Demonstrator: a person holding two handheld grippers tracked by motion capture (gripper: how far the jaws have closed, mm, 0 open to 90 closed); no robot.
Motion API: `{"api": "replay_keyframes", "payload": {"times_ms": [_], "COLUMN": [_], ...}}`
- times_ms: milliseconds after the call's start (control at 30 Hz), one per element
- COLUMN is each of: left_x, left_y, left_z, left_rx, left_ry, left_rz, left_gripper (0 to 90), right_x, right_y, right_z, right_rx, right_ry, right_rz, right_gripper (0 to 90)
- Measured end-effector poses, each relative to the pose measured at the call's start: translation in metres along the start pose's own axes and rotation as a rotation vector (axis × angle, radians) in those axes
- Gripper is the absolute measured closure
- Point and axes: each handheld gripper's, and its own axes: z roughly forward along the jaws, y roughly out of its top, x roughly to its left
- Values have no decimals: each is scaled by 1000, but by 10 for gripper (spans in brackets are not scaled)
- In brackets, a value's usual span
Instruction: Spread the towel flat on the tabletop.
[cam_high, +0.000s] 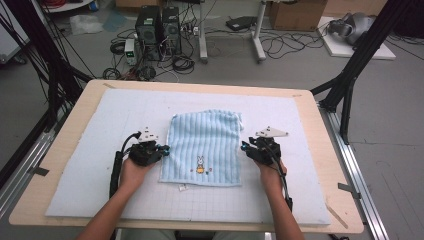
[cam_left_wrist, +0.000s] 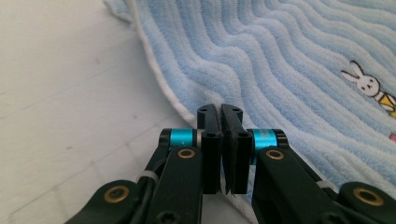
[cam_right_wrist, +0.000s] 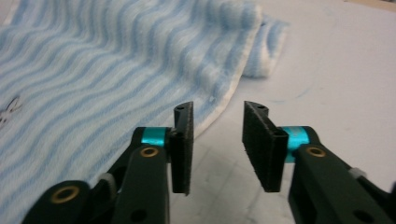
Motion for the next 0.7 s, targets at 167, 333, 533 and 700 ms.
{"api": "replay_keyframes", "payload": {"times_ms": [167,333,533,700], "left_x": [4,5,8,9], "left_y": [-3,-4,-4,-9], "left_z": [-2,2,3,-7], "left_rx": [-1,2,-30,-48], "left_ry": [-10,-9,-10,-62], "left_rz": [-17,-23,-70,-118], "left_gripper": [861,861,687,455], "right_x": [17,25,23,28], "right_y": [-3,0,1,-3], "right_z": [15,25,26,13], "right_rx": [69,118,114,66], "right_ry": [51,53,-41,-16], "right_rz": [-21,-84,-89,-119], "right_gripper": [632,860,853,700]}}
